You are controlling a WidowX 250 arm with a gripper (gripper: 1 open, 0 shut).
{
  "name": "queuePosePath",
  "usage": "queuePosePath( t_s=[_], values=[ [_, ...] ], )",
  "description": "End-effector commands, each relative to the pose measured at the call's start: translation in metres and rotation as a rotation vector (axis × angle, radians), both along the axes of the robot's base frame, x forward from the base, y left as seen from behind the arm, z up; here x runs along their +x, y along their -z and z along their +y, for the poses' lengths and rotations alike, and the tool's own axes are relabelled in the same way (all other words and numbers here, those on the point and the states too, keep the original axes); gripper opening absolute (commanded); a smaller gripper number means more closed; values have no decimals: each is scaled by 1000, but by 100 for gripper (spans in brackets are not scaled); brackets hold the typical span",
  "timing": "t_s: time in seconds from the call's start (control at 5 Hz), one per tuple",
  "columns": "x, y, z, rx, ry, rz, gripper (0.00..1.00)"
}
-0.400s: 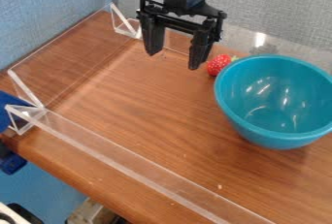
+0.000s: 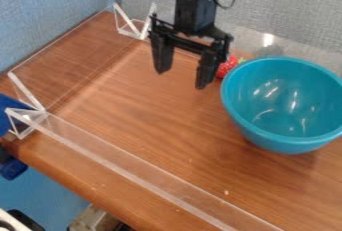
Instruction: Put the strawberry in the blue bowl
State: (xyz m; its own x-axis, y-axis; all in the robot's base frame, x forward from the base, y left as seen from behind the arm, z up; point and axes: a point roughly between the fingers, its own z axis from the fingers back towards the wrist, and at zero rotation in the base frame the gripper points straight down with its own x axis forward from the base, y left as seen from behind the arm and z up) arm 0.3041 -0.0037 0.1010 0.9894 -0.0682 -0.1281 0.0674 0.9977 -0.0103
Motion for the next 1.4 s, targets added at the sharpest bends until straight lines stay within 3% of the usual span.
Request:
queuePosePath(
  t_s=[0.0,0.6,1.2],
  values=[
    [22,-7,7,-4,18,-65,100],
    [53,16,10,-10,63,-61,100],
    [81,34,9,-22,70,-81,100]
  ],
)
